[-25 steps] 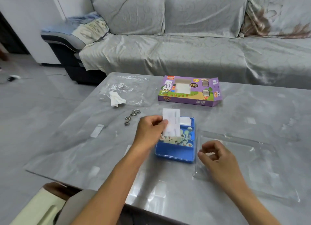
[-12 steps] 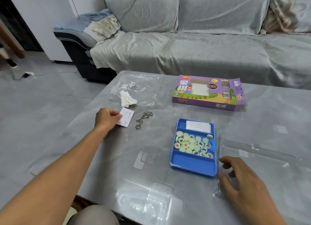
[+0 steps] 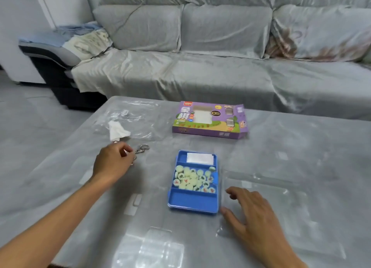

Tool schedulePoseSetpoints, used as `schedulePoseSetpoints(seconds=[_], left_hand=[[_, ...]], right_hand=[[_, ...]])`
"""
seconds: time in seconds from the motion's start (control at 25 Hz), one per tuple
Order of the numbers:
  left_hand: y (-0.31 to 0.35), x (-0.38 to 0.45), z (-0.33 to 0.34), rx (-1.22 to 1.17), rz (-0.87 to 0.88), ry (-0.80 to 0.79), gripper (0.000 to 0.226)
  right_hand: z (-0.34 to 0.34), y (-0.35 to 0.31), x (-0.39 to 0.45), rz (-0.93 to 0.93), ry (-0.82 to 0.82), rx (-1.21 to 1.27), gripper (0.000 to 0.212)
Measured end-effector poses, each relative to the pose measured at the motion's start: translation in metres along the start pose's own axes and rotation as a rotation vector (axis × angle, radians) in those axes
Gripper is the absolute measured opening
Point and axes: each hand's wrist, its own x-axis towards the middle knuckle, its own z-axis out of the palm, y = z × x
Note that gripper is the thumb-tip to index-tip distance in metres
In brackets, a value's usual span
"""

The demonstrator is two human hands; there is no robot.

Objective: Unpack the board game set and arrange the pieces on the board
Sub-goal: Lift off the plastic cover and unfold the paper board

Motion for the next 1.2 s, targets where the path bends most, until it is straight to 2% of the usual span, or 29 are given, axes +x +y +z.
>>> schedulePoseSetpoints(seconds=[0.08,0.12,0.2,0.28,0.4,0.52,0.8,1.04,1.2], left_hand=[[0.034,-0.035,0.011,0.021,0.188,-0.14,0.003],[0.051,-0.052,0.019,0.046,0.264,-0.217,0.008],[0.075,-0.083,0.041,0.206,0.382,-0.354,0.03],[0.091,-0.109,0.072,0.379,0.421,-0.444,0.053],[0.096,-0.132,0.1,0.473,0.425,-0.428,0.057],[0.09,-0.124,0.106,0.497,0.469,-0.437,0.059],[0.09,-0.107,0.112,0.464,0.534,-0.517,0.096],[0.104,-0.1,0.122,0.453,0.549,-0.548,0.091],[0.104,-0.1,0.12,0.445,0.542,-0.564,0.089]], right_hand=[[-0.017,0.006,-0.002,-0.006,-0.039,-0.091,0.035],[-0.026,0.009,-0.008,0.024,-0.115,-0.109,0.036],[-0.033,0.015,-0.027,0.08,-0.233,-0.127,0.032],[-0.033,0.019,-0.045,0.147,-0.244,-0.223,0.028],[-0.032,0.041,-0.047,0.272,-0.161,-0.32,0.024],[-0.037,0.084,-0.01,0.36,-0.088,-0.35,0.023],[-0.027,0.148,0.129,0.347,0.043,-0.427,0.031],[-0.012,0.173,0.187,0.383,0.142,-0.458,0.022],[-0.01,0.186,0.202,0.389,0.164,-0.396,0.03]])
